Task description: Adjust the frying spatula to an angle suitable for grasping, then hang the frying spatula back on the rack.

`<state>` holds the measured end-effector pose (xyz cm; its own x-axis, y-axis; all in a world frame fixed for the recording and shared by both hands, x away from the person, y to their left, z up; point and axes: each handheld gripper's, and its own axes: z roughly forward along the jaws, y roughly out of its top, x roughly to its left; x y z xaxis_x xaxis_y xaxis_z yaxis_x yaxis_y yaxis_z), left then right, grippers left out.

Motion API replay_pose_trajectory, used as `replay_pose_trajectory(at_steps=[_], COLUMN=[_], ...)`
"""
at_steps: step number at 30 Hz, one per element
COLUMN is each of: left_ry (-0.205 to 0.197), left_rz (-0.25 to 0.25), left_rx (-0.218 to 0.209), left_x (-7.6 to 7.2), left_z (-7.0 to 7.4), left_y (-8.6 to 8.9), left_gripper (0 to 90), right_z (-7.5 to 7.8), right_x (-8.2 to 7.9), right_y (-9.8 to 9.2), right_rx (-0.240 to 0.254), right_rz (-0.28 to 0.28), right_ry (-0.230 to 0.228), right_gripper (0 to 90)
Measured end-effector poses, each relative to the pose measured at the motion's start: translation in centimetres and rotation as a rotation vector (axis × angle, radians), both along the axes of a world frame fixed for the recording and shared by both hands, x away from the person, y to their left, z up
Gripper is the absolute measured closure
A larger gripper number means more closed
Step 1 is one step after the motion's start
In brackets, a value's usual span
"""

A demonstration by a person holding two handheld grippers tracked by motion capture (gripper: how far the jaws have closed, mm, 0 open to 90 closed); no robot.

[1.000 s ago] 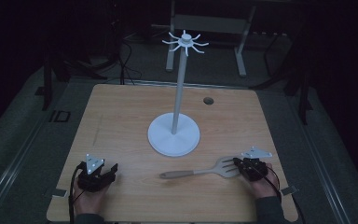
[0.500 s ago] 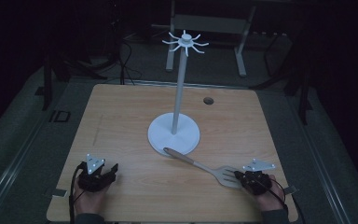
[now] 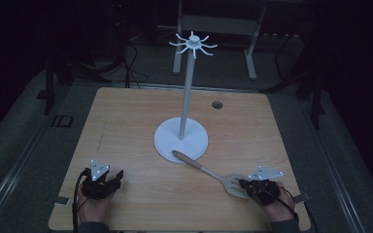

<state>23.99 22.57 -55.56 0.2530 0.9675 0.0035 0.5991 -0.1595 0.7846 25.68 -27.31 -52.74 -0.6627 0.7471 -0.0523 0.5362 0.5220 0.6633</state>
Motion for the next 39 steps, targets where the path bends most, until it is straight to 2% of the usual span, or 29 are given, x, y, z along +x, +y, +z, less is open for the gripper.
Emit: replay_pose_trajectory(at_steps=[5, 12, 18, 22, 25, 31, 39], left_ry=[-0.004, -0.003, -0.005, -0.003, -0.003, -0.008, -0.008], left_rz=[0.004, 0.002, 0.003, 0.004, 0.004, 0.008, 0.009], left_rx=[-0.007, -0.003, -0.004, -0.004, -0.003, -0.005, -0.003], left_x=[0.0, 0.1, 0.1, 0.1, 0.2, 0.1, 0.1], left_z=[0.0, 0.0, 0.0, 0.0, 0.0, 0.1, 0.1], left_y=[0.1, 0.0, 0.0, 0.0, 0.0, 0.1, 0.0], left_gripper=[44.3, 44.3, 44.3, 44.3, 44.2, 44.2, 44.0], right_z=[1.2, 3.0, 3.8, 4.8, 5.4, 5.7, 5.3], right_x=[0.9, 2.5, 3.5, 4.2, 4.5, 5.1, 6.2], right_y=[0.9, 2.3, 3.1, 3.7, 4.1, 4.8, 6.4], right_rx=[0.020, 0.011, -0.006, -0.014, -0.025, -0.045, -0.087], right_rz=[0.021, 0.035, 0.045, 0.095, 0.113, 0.140, 0.172], right_ry=[-0.014, -0.046, -0.058, -0.077, -0.083, -0.082, -0.036], right_gripper=[83.6, 78.6, 73.5, 71.2, 70.8, 70.8, 67.8])
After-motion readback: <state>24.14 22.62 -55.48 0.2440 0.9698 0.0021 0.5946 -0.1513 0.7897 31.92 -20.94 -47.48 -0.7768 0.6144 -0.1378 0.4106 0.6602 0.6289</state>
